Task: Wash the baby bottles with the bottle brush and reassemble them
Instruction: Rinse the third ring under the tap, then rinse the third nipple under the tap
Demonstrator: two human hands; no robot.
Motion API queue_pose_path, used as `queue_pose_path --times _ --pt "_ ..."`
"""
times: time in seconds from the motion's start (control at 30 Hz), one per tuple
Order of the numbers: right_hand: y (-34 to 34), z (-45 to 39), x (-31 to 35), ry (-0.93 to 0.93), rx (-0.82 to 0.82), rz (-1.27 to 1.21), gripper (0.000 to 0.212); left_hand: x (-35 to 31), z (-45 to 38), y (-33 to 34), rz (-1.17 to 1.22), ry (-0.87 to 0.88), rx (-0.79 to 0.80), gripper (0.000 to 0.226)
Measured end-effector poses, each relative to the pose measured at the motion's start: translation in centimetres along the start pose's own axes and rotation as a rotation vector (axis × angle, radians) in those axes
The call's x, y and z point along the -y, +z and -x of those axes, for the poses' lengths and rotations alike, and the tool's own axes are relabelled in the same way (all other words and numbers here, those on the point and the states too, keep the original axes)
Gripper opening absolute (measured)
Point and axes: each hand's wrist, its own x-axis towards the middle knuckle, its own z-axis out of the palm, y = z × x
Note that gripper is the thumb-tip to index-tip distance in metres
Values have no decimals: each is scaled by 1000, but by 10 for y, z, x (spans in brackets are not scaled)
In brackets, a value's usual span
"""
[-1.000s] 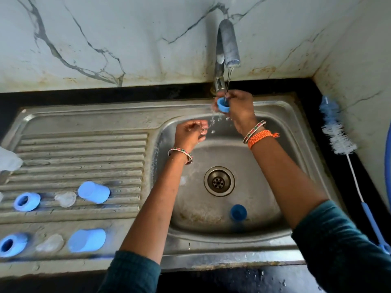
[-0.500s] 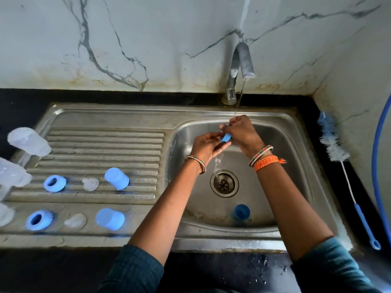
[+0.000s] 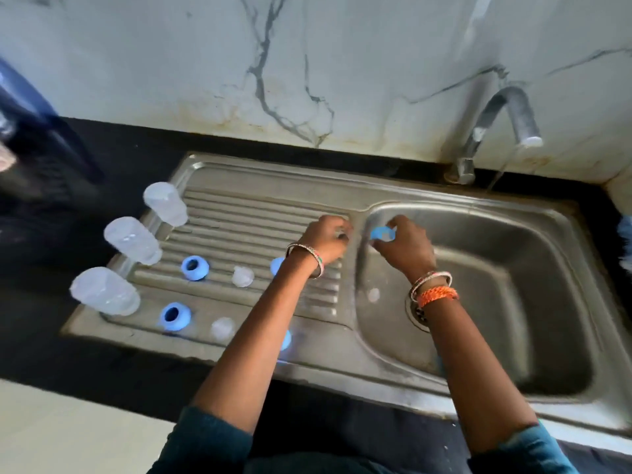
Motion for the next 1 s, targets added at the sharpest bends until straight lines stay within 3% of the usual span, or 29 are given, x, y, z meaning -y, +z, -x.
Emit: queue_pose_path --times 0.07,0.13,0.23,0.33,0.53,0.7,0.8,0.93,1.0 --pt "11 -1 38 -159 -106 -37 40 16 5 -33 92 7 -242 27" --pt "28 -5 83 -352 -100 -77 41 38 9 -71 139 -5 -432 28" --pt "64 -18 143 -629 108 -17 42 81 16 -118 241 -35 -526 30" --pt "110 -33 192 -780 303 175 44 123 28 -145 231 -97 -574 31" --pt "177 -44 230 -830 452 385 35 160 33 -162 282 -105 -568 28" --pt "197 -48 229 -843 450 444 33 163 32 -168 399 -133 -540 29" --pt "195 -50 230 -837 450 488 39 161 31 -168 441 -139 -561 28" --pt "172 -52 224 -801 513 368 67 155 25 -157 476 -173 -570 31" --pt "142 -57 211 -795 437 302 59 143 18 -146 495 -180 -579 34"
